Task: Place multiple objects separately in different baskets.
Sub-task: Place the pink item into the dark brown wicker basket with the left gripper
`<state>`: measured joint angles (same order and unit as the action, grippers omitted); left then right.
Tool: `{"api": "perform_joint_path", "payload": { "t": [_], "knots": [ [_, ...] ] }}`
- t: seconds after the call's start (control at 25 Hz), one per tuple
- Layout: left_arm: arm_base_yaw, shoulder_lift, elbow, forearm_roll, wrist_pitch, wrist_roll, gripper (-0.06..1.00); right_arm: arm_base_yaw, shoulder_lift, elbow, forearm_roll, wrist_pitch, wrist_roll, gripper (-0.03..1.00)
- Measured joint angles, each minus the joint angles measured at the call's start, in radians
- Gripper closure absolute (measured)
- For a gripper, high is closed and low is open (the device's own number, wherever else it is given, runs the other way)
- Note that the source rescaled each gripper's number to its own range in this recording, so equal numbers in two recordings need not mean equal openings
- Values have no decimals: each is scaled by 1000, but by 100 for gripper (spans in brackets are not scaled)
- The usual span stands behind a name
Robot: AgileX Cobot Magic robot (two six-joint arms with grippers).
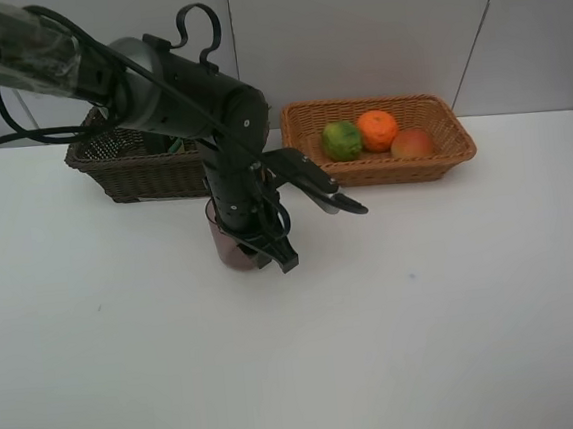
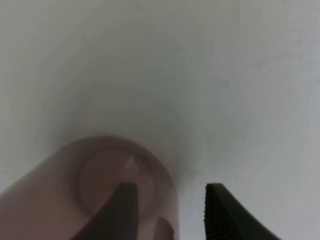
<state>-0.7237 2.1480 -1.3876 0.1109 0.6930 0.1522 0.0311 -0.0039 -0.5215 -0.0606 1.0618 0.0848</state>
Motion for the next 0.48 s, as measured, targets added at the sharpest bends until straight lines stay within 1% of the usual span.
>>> {"api": "perform_joint_path", "payload": {
  "t": [0.36,0.48],
  "knots": [
    [0,-1,0,0,0,0,86,0,0,0,0,0,0,11],
    [0,-6,-11,0,30,0,87,0,0,0,0,0,0,11]
  ]
}}
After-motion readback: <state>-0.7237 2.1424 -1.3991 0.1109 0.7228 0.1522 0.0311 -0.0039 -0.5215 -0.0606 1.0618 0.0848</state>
